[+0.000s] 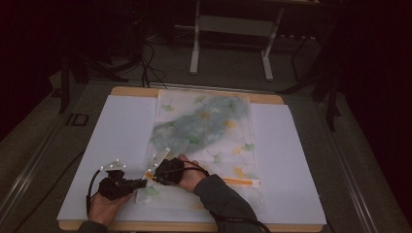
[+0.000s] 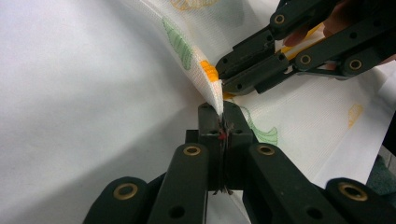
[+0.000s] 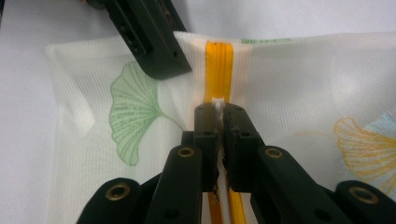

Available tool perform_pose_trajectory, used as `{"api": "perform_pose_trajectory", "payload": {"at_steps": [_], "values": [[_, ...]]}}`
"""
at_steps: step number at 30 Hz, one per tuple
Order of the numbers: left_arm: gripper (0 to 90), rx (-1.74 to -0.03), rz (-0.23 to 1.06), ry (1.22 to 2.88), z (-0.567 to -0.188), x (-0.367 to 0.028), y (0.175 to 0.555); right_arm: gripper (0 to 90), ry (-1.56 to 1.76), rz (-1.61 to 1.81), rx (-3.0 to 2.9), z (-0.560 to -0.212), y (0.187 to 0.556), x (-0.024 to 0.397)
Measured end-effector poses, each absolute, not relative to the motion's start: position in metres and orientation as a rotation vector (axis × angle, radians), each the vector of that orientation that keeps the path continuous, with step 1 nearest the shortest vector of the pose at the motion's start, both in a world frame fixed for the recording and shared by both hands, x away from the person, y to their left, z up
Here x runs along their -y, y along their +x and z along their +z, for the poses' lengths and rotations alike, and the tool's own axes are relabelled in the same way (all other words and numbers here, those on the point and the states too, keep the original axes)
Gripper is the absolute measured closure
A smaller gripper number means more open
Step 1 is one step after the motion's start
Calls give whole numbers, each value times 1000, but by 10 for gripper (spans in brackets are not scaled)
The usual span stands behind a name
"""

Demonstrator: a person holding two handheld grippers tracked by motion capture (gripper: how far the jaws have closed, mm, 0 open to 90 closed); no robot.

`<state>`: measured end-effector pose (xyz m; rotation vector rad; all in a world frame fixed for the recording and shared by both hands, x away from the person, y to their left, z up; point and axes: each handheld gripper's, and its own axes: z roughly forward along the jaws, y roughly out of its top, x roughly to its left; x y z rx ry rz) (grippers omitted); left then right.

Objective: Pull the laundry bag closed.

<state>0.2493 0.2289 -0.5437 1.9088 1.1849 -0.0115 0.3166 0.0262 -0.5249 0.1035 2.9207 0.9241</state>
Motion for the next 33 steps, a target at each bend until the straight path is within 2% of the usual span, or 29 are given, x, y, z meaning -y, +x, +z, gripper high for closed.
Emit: {"api": "perform_pose_trajectory", "payload": {"at_steps": [25,28,33], "values": [[888,-1191,-2,1889,-543,-232,248,858,76,795,-2906,-520,314,-15],[888,-1193,-3,1888,-543,-232,249,899,75,776,-2901,-520,313,-14],[888,-1194,-4,1887,-543,-232,249,899,73,775,-2905,-520,314,-12]]}}
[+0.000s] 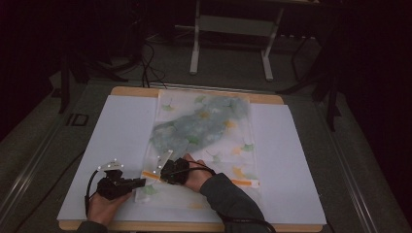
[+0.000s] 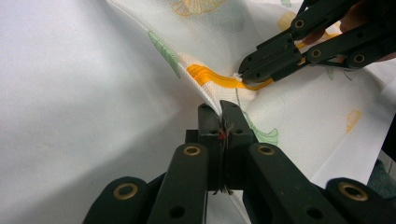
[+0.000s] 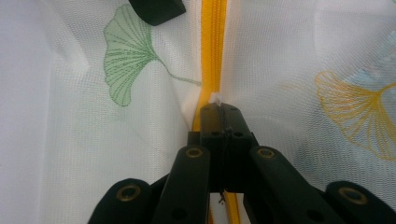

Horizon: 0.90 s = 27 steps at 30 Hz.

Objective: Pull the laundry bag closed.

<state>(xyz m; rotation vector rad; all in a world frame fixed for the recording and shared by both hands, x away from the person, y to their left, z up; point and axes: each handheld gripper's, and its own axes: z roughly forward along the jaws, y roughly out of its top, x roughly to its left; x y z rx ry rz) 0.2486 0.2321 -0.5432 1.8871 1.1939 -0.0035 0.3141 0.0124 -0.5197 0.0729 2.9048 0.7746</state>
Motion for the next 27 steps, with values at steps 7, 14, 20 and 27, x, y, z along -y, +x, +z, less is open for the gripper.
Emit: {"api": "perform_pose_trajectory", "payload": {"at_steps": [7,14,20,27], "values": [[888,-1195,-11,1891,-544,-232,249,886,87,772,-2902,-522,316,-14],[888,-1197,-12,1890,-544,-232,249,892,85,750,-2912,-521,317,-16],[888,-1196,-17,1889,-544,-232,249,900,50,691,-2894,-519,314,-19],[888,-1192,-16,1891,-544,-232,249,900,36,681,-2879,-518,311,-16]]}}
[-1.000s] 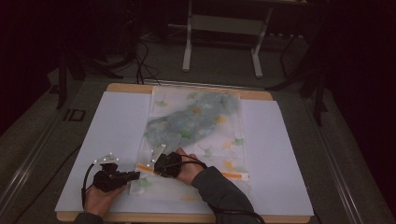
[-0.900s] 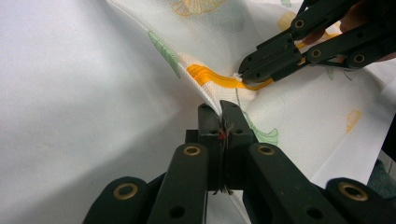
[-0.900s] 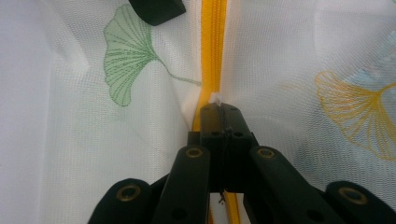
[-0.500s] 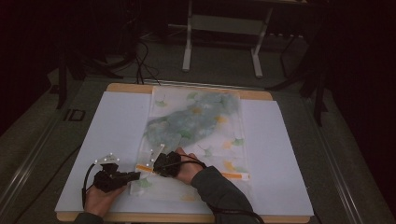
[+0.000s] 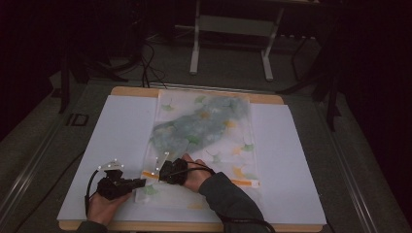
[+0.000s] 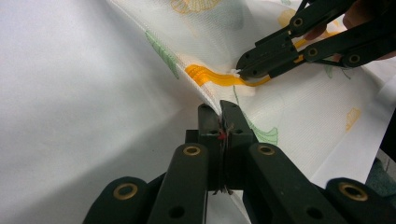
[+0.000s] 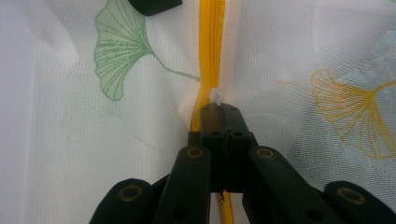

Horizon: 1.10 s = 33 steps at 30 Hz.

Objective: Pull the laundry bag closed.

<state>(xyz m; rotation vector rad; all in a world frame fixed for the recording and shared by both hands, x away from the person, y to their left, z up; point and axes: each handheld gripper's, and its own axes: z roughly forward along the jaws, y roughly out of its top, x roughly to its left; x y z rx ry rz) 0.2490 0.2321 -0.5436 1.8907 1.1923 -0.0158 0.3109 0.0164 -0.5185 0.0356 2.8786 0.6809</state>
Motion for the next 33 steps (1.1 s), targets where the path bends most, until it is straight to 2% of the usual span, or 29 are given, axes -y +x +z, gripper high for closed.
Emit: {"api": "perform_pose_trajectory", "payload": {"at_steps": [11,33], "values": [[888,-1196,-19,1883,-543,-233,249,900,-11,625,-2848,-517,306,-17],[888,-1205,-13,1870,-543,-237,249,900,13,579,-2833,-516,307,15]]}}
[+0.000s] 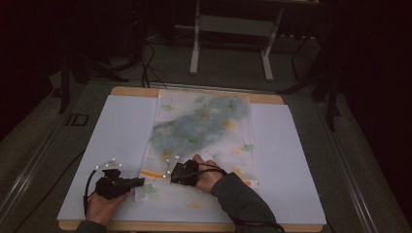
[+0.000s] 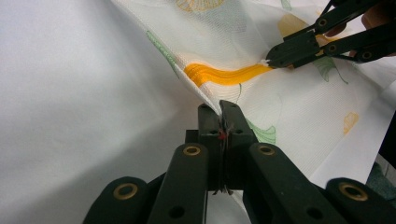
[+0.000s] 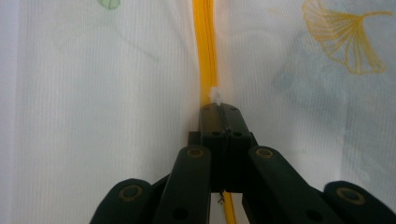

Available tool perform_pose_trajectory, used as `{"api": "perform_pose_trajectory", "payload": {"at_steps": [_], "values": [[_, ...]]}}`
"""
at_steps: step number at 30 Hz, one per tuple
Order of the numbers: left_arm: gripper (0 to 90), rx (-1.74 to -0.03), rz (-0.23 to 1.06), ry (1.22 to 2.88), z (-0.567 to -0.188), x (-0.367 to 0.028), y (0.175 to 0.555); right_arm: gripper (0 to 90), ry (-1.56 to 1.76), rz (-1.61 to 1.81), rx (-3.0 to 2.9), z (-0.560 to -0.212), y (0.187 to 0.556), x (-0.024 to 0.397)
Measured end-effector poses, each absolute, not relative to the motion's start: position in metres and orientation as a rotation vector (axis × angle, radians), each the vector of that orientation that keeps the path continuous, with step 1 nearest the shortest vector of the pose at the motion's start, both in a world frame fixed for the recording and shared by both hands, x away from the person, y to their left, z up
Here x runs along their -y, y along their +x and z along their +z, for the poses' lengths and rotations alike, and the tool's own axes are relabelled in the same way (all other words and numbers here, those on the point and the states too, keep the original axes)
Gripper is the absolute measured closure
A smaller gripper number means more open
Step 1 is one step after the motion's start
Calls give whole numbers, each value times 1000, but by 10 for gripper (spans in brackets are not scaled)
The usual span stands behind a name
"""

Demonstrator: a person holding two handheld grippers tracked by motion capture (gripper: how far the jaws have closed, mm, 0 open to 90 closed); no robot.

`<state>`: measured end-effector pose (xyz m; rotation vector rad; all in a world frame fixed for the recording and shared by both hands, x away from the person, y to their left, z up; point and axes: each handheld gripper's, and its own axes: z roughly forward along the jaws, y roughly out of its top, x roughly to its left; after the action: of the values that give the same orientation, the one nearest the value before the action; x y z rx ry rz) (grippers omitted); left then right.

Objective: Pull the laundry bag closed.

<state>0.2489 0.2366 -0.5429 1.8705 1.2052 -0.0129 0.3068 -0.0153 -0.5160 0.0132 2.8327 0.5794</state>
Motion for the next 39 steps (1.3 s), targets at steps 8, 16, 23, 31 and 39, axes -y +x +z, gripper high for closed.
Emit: {"api": "perform_pose_trajectory", "payload": {"at_steps": [8,16,23,31,39], "values": [[888,-1206,-12,1870,-543,-237,249,900,24,559,-2829,-516,307,25],[888,-1205,-12,1871,-543,-237,249,900,26,546,-2827,-515,308,32],[888,-1203,-9,1873,-543,-237,249,900,19,520,-2823,-514,309,38],[888,-1202,-7,1875,-543,-237,249,900,28,512,-2819,-514,310,47],[888,-1204,-8,1875,-543,-238,250,900,59,521,-2817,-515,311,56]]}}
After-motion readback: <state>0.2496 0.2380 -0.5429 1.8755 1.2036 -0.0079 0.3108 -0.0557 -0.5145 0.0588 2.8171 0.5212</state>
